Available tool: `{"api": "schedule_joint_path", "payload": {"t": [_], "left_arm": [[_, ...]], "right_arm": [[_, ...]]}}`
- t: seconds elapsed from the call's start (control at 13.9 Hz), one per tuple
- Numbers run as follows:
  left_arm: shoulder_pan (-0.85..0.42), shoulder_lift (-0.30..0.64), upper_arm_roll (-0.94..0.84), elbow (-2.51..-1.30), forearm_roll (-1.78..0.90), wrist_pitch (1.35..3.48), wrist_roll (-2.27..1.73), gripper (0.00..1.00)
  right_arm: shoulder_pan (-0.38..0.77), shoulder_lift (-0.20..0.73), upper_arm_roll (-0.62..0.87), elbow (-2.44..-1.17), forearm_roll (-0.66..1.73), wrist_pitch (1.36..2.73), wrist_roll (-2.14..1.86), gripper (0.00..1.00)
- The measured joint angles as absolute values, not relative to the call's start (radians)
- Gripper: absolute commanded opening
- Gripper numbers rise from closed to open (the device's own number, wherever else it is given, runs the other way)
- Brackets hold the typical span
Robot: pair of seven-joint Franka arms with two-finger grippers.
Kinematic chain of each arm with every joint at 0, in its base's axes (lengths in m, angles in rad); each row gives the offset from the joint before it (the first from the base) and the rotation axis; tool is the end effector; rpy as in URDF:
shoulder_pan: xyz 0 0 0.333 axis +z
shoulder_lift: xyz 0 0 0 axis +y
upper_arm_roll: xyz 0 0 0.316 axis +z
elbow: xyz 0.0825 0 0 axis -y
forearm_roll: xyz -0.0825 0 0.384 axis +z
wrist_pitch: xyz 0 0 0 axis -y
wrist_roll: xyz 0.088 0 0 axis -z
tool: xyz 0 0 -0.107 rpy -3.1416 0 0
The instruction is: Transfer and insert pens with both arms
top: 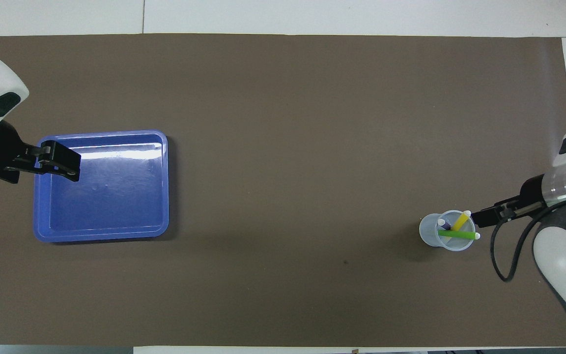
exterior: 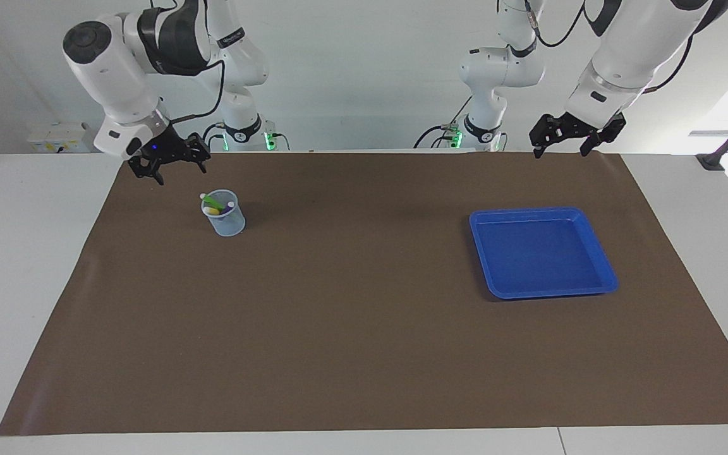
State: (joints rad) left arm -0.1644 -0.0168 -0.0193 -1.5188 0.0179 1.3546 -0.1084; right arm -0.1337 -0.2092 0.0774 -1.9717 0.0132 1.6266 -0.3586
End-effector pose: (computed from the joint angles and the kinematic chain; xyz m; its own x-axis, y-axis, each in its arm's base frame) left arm 0.5175 -0.0940 0.6403 0.9871 -0.0695 -0.1440 -0.0751 -0.9966 -0.0340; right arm 0.4801 -0.0230 0.5488 0.9472 0.2938 -0.1285 0.2904 -0.9558 -0.0448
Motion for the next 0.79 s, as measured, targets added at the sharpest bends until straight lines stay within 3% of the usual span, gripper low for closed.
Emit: {"api": "schedule_joint_path", "payload": {"t": [0.29, 0.51, 0.79], "left_arm": [[-0.170, -0.017, -0.017, -1.519, 0.018, 1.357, -0.096, 1.00], [-0.180, -0.027, -0.017, -1.545, 0.010, 1.376, -0.086, 1.00], [-0.183, -0.071, -0.019, -1.675, -0.007, 1.540, -0.081, 1.00]], "right_arm": [[-0.137, -0.125, 0.079, -1.777, -0.018, 1.551, -0.308, 1.00], [-0.137, -0.086, 0.078, -1.744, -0.029, 1.551, -0.287, 1.00], [-0.114, -0.038, 0.073, -1.721, -0.032, 1.531, -0.216, 1.00]]}}
